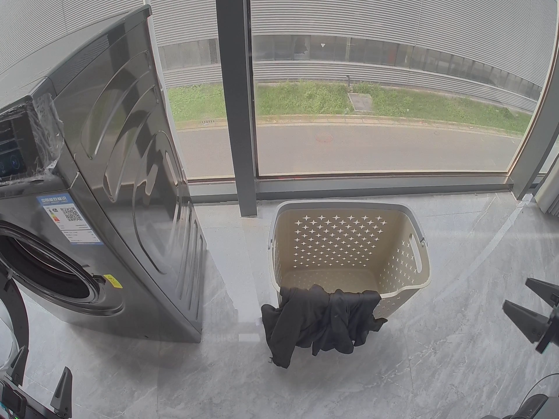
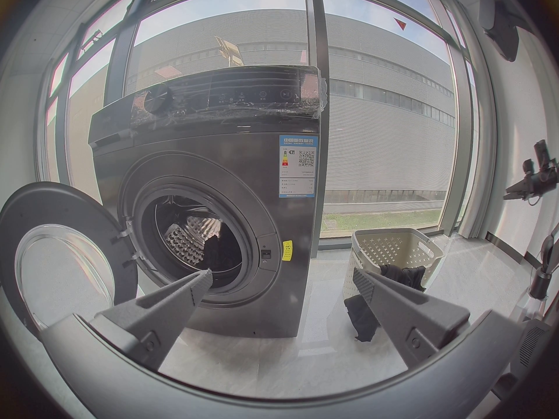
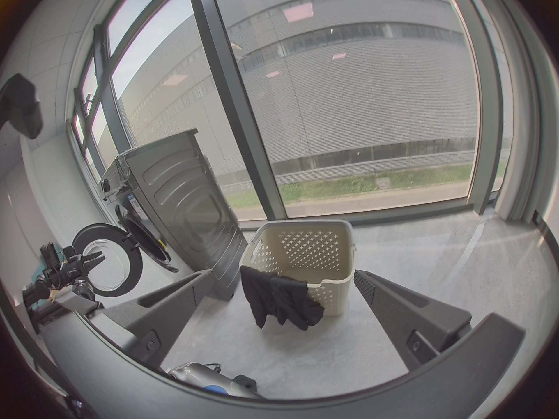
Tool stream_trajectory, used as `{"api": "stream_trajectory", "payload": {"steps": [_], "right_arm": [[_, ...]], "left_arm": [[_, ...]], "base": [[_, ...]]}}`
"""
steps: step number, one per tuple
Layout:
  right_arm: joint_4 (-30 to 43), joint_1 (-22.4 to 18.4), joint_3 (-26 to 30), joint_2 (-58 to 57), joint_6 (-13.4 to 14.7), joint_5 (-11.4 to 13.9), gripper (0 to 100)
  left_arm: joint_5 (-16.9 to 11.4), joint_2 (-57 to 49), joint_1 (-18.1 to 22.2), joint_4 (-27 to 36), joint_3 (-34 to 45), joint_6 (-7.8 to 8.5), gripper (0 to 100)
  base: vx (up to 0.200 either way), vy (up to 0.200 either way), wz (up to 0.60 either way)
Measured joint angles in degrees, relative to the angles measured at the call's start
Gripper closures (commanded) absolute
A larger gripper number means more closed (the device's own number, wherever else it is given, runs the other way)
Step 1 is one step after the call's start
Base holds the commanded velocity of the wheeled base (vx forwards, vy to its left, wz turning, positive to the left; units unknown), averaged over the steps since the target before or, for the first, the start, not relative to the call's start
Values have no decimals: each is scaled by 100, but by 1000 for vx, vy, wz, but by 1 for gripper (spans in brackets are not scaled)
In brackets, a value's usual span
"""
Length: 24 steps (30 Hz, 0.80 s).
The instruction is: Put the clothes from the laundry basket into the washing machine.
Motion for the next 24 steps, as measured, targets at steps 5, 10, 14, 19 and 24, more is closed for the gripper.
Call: {"api": "stream_trajectory", "payload": {"steps": [5,10,14,19,24], "right_arm": [[-1005,252,30,1393,112,44,0],[-1766,514,-37,2810,227,39,0],[-2133,686,-221,3912,306,-52,0],[-2395,896,-629,5130,352,-167,0],[-2510,1039,-1103,6111,375,-219,0]], "left_arm": [[0,0,0,0,0,2,0],[2,0,0,0,0,0,0],[0,0,0,0,0,0,0],[-2,0,-5,0,0,0,0],[-2,0,-5,0,0,0,0]], "base": [[0,0,0],[0,0,0],[0,0,0],[0,0,0],[0,0,0]]}}
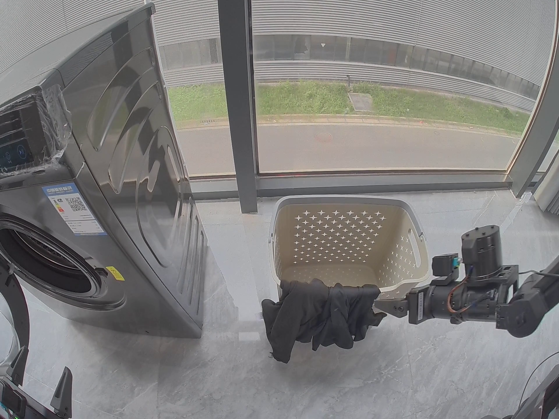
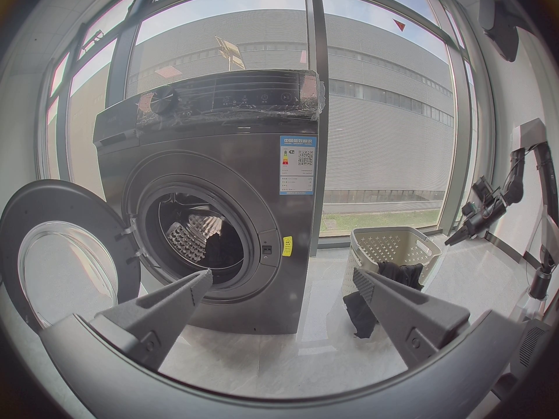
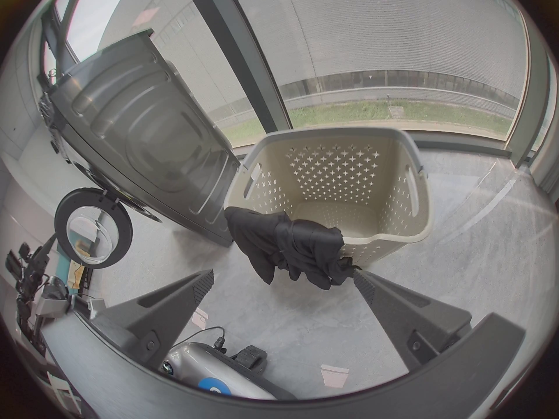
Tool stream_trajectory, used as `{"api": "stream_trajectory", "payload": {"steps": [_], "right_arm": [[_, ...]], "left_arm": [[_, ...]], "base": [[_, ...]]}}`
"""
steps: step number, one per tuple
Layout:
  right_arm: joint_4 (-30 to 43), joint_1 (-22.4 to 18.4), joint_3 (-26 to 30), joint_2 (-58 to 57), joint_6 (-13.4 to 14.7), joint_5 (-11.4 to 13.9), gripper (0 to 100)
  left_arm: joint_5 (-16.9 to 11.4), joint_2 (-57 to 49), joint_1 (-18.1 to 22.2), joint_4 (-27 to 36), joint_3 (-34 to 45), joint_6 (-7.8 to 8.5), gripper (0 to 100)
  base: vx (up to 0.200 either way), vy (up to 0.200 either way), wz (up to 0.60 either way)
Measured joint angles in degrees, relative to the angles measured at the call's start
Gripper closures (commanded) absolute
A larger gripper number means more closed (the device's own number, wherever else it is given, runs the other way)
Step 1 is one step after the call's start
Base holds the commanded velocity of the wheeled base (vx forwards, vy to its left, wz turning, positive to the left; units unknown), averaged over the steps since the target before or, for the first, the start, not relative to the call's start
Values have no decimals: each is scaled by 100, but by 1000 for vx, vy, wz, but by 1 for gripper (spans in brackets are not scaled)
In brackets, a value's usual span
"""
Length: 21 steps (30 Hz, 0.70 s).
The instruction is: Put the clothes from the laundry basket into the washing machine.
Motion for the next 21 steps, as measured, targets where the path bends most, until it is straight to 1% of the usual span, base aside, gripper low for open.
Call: {"api": "stream_trajectory", "payload": {"steps": [6,9,12,21], "right_arm": [[-30,68,-432,891,24,-35,0],[-28,88,-592,1247,51,-166,0],[-33,133,-680,1499,180,-232,0],[-11,297,-1030,2100,645,-256,0]], "left_arm": [[-2,0,0,0,0,-4,0],[0,0,0,0,0,-4,0],[7,0,0,2,0,-6,0],[9,0,0,0,0,-12,0]], "base": [[0,0,0],[0,0,0],[0,0,0],[0,0,0]]}}
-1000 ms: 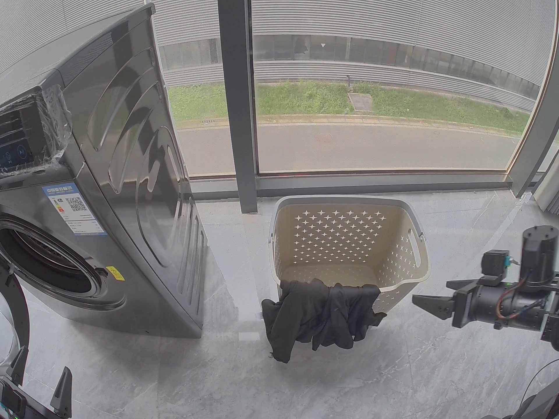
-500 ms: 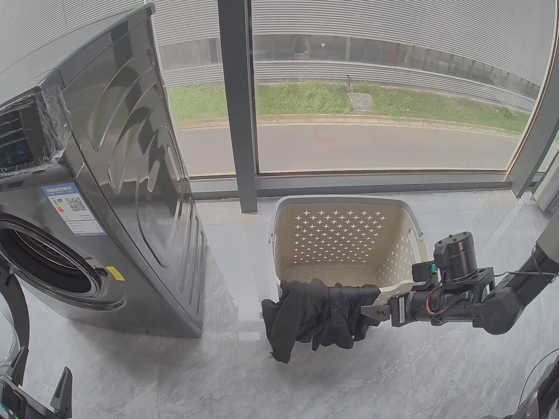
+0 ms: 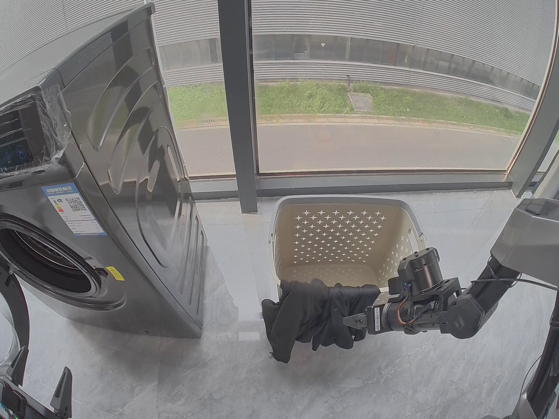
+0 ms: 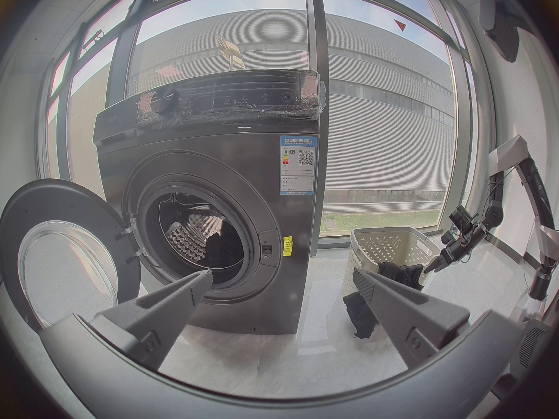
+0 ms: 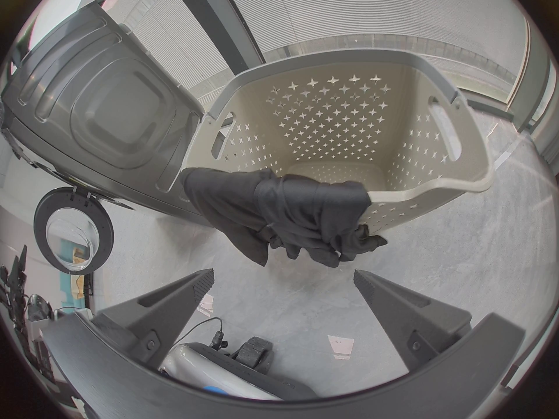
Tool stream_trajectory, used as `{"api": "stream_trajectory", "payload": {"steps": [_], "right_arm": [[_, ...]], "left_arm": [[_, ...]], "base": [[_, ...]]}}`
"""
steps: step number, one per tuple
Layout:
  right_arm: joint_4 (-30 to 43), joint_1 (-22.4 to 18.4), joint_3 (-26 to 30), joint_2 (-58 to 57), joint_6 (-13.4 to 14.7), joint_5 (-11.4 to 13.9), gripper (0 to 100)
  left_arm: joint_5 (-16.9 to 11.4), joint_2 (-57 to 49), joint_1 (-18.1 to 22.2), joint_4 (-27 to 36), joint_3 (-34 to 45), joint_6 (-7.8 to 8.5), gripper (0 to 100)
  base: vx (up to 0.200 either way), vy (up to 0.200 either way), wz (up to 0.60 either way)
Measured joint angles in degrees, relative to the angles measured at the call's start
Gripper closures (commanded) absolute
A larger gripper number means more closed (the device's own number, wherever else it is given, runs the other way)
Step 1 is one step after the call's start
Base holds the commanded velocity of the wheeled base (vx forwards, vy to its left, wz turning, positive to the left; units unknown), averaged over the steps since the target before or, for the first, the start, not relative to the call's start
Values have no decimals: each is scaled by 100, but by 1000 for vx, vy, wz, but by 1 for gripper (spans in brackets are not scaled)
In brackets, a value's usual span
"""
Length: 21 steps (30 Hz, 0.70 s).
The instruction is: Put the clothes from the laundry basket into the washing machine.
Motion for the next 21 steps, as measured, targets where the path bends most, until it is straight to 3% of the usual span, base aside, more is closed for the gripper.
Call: {"api": "stream_trajectory", "payload": {"steps": [8,14,21], "right_arm": [[10,37,-330,419,123,-6,0],[0,46,-686,758,446,-6,0],[2,67,-1058,1108,516,-6,0]], "left_arm": [[2,0,2,2,0,-2,0],[0,0,0,0,0,-10,0],[-4,0,0,2,0,-11,0]], "base": [[0,0,0],[0,0,0],[0,0,0]]}}
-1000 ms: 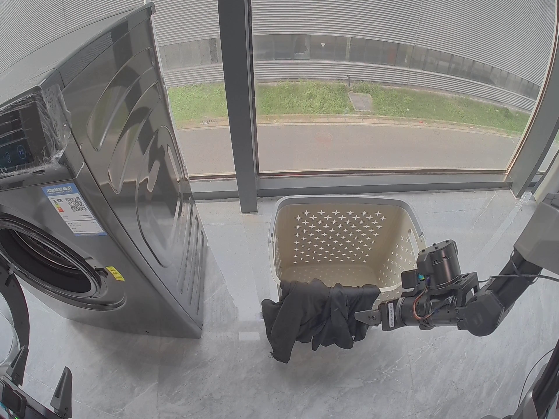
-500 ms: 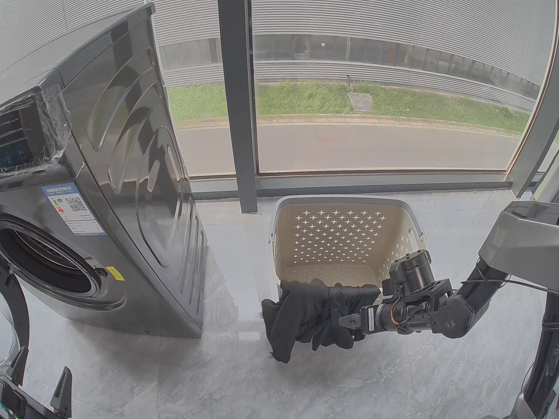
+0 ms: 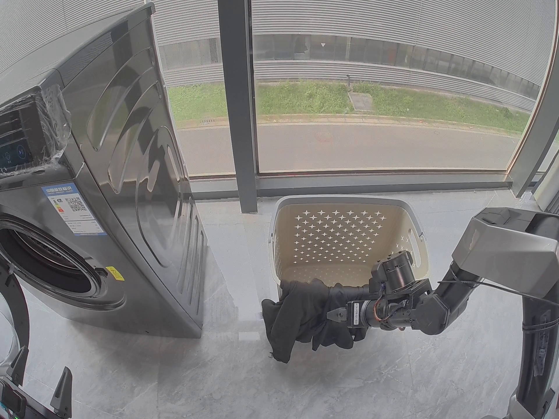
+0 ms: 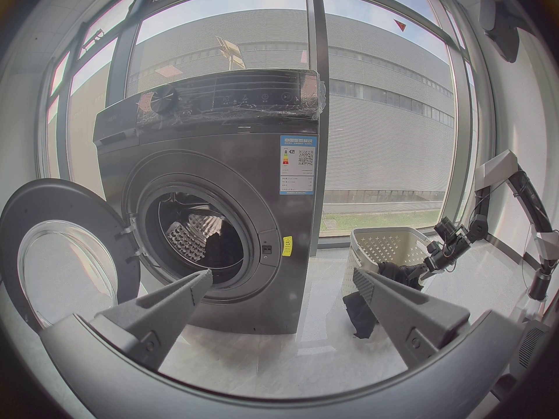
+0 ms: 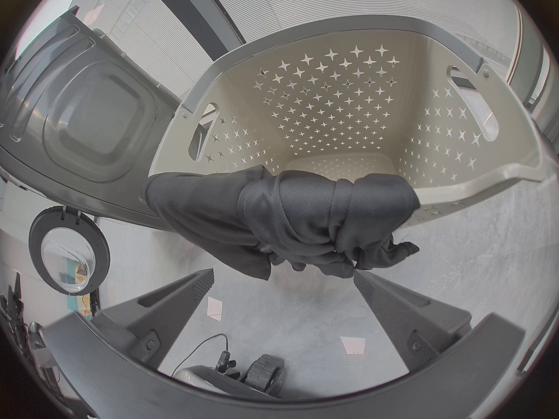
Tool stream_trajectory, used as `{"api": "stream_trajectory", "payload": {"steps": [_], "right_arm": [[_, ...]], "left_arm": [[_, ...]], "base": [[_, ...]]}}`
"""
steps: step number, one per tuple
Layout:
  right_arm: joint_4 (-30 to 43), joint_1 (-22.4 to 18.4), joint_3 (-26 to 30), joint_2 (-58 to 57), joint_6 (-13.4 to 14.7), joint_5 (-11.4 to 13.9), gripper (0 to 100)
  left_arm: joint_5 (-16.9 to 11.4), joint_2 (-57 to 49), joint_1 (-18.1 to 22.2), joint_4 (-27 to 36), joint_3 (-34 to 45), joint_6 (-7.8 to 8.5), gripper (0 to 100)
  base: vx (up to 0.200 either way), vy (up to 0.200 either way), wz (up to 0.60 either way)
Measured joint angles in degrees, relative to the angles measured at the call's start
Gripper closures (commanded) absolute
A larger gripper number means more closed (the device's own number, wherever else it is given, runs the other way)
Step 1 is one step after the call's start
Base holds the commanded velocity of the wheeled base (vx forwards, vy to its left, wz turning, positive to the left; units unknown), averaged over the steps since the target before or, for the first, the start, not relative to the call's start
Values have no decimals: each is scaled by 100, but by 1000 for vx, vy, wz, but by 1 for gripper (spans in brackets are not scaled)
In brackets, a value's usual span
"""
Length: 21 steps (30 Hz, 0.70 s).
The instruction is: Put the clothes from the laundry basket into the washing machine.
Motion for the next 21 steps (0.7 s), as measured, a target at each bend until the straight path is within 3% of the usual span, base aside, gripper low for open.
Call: {"api": "stream_trajectory", "payload": {"steps": [8,9,21], "right_arm": [[-20,0,-315,293,98,0,0],[-24,-1,-332,312,101,-2,100],[-274,-9,-328,369,111,5,100]], "left_arm": [[2,0,0,-2,0,0,0],[2,0,0,-2,0,0,0],[4,0,0,-2,0,1,0]], "base": [[0,0,0],[0,0,0],[0,0,0]]}}
